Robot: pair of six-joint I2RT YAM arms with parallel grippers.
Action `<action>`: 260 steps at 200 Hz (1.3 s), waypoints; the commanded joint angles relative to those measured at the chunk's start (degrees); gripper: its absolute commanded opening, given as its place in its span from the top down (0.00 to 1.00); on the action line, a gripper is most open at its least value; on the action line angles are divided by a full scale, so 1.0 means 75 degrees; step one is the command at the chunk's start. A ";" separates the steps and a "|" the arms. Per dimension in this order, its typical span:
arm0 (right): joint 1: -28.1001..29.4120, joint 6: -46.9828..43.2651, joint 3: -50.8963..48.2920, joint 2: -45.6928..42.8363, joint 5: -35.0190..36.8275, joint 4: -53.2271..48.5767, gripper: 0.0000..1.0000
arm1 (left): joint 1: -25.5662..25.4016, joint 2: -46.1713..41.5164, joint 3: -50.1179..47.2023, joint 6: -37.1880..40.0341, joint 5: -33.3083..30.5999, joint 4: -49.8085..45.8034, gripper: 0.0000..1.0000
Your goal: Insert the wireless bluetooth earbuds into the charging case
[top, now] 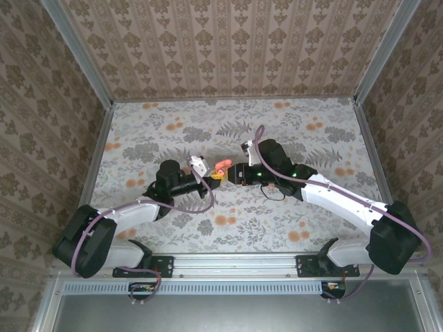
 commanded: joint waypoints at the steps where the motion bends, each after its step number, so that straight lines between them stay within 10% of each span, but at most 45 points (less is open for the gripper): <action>1: 0.0046 0.0197 0.0020 -0.0064 -0.0193 0.0380 0.67 | -0.0041 -0.0204 -0.0069 0.0097 0.0012 0.0071 0.84; 260: 0.0234 0.0350 -0.0062 0.0286 -0.0235 0.0665 0.79 | -0.0040 -0.0156 -0.0045 0.0037 -0.0070 0.0068 0.85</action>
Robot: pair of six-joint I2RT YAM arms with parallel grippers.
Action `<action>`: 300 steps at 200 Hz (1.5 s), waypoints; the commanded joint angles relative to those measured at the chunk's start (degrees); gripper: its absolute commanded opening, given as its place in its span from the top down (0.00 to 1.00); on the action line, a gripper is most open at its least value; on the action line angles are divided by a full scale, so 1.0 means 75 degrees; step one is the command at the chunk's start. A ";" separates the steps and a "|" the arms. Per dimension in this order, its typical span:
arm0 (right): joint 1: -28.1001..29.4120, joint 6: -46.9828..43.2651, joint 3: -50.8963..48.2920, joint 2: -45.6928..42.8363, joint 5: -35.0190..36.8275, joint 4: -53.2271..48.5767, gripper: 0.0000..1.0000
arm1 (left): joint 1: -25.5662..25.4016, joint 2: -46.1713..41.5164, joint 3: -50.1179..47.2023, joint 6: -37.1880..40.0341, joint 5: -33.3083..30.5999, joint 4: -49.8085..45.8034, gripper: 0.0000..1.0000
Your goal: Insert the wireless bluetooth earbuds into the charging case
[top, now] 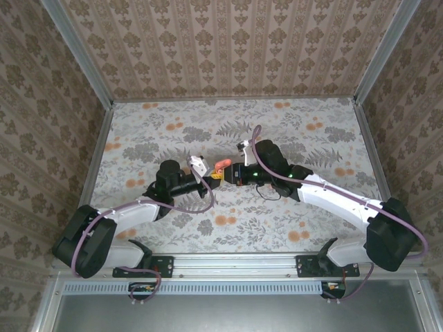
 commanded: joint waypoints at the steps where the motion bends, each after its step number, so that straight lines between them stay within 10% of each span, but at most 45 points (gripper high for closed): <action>1: 0.0063 0.0035 -0.0047 0.0073 -0.0039 0.0089 0.79 | -0.0040 -0.0157 -0.0042 0.0040 0.0014 0.0070 0.85; 300: 0.0063 0.0003 0.0178 0.0138 0.0449 0.0410 0.85 | -0.0066 -0.0139 -0.0019 0.0021 0.0109 0.0066 0.85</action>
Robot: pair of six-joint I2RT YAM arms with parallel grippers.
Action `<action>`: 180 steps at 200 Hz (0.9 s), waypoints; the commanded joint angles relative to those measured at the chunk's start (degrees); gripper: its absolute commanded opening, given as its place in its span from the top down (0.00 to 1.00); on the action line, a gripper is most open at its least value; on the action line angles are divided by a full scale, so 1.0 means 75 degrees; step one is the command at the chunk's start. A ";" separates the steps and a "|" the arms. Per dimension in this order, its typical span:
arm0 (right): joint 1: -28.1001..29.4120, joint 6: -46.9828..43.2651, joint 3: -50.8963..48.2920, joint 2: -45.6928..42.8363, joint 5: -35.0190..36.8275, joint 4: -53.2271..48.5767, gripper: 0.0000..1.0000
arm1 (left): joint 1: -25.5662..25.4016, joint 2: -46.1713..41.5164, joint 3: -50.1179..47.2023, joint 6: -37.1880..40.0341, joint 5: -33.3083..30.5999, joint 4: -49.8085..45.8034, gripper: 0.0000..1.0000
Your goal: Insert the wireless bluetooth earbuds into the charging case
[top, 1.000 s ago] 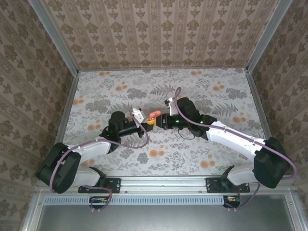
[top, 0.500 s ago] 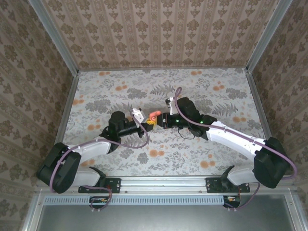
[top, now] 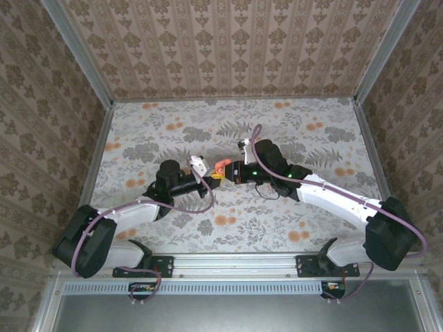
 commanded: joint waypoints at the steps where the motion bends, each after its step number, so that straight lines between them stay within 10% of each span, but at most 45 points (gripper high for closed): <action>1: 0.0048 0.0004 0.0181 0.0086 0.0046 0.0195 0.85 | -0.0062 -0.0136 -0.0019 0.0020 0.0106 0.0068 0.85; 180: 0.0045 -0.0029 0.0398 0.0215 0.0036 0.0320 0.85 | -0.0096 -0.0134 -0.0043 0.0019 0.0125 0.0069 0.85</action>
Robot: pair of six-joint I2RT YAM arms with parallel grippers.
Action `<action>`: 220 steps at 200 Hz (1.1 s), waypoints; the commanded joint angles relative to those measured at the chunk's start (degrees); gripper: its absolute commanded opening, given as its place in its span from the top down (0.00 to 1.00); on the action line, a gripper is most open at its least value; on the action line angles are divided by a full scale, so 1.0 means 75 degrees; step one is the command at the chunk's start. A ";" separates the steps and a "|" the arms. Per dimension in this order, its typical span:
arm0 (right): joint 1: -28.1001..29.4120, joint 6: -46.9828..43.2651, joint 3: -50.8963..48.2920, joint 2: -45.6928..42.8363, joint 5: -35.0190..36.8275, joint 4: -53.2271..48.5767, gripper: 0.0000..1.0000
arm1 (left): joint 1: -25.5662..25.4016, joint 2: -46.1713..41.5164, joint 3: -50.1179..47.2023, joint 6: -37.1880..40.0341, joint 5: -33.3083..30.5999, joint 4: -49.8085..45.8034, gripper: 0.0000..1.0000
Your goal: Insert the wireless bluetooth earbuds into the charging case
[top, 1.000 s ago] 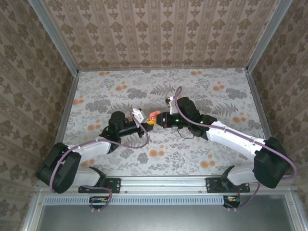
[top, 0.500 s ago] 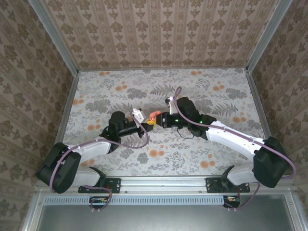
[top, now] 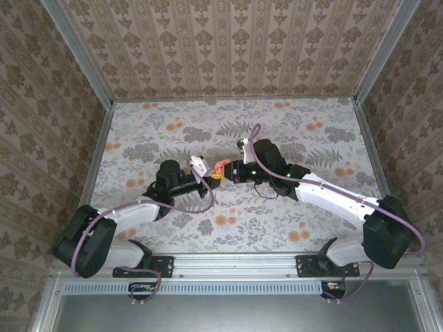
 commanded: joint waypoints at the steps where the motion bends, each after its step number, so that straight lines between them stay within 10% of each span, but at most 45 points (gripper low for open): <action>1: 0.0041 -0.0023 0.0322 0.0081 0.0036 0.0177 0.85 | -0.0085 -0.0134 -0.0042 0.0022 0.0141 0.0068 0.85; 220: 0.0048 -0.0193 0.0225 0.0215 0.0057 -0.0373 0.84 | -0.0073 -0.0309 -0.0042 -0.0095 0.0102 0.0219 0.85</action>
